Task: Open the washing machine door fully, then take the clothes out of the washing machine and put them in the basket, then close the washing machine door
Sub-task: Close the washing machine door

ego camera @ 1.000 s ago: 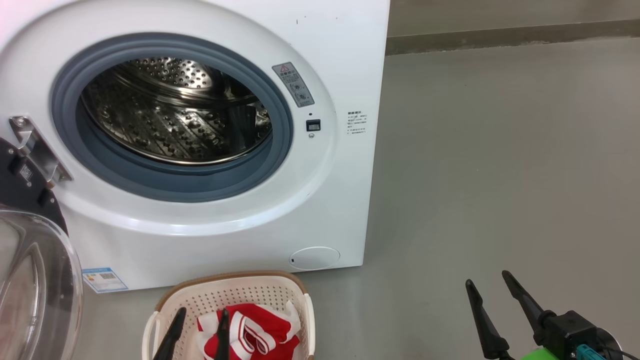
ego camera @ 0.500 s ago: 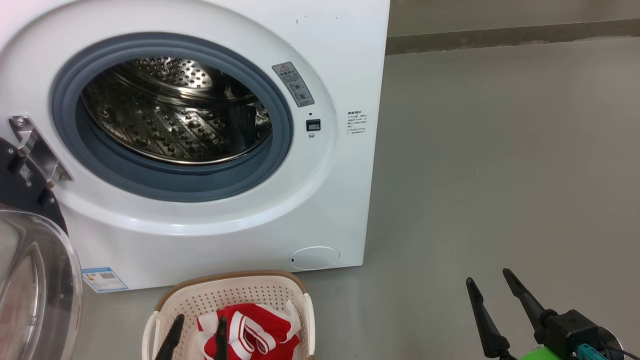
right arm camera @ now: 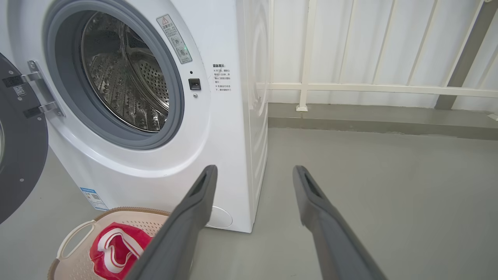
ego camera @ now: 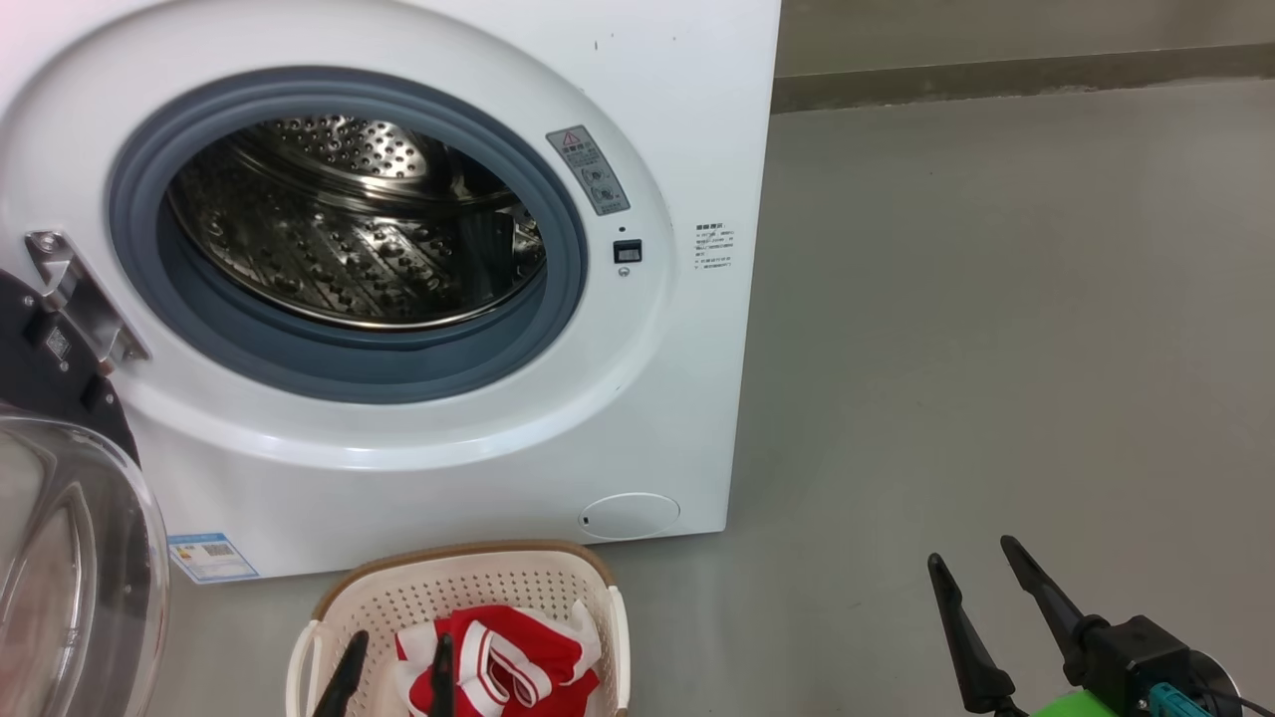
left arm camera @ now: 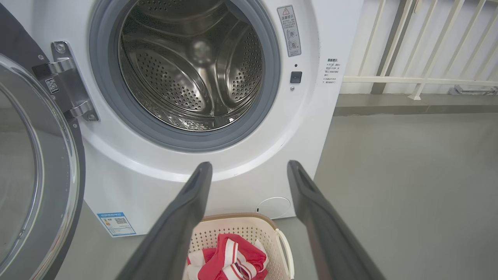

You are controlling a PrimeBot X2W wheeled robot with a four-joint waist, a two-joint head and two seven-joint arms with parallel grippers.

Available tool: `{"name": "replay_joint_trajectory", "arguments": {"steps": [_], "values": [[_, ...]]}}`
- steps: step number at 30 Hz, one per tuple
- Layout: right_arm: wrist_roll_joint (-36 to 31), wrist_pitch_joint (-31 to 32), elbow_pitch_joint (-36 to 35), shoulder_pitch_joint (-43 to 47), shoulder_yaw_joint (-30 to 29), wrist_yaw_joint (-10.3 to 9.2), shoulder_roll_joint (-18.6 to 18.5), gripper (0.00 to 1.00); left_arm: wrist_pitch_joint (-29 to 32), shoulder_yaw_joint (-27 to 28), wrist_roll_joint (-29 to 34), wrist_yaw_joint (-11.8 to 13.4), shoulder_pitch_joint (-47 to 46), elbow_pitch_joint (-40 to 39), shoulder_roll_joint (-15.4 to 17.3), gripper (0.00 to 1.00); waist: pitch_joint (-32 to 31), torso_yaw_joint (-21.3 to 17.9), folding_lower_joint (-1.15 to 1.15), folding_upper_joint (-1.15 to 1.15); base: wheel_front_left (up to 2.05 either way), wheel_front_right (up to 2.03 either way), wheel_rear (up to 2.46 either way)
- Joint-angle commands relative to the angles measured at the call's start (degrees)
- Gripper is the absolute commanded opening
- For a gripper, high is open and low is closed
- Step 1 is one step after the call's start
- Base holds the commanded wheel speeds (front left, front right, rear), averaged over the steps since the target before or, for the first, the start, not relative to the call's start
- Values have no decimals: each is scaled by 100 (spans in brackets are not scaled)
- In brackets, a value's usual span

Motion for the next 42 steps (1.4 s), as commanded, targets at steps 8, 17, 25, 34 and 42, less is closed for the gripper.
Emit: {"name": "replay_joint_trajectory", "arguments": {"steps": [8,17,25,34,42], "values": [[7,-7,-147,-119,138,19,-65,100,-44,110,-39,63,-196,-112,68,100,-6,18,0,0,-5,5,0],[10,-19,-147,-117,127,19,-65,100,-47,65,-58,81,-201,-139,85,100,-15,57,0,0,-89,89,0],[33,-30,-142,-123,136,19,-65,100,-55,10,-98,64,-207,-199,110,100,8,70,0,0,-144,144,0],[33,-37,-113,-135,105,19,-65,100,-60,2,-112,118,-192,-233,155,100,13,27,0,0,-39,39,0],[20,-41,-127,-121,88,19,-65,100,-57,-14,-119,172,-188,-248,175,100,14,24,0,0,0,0,0]]}}
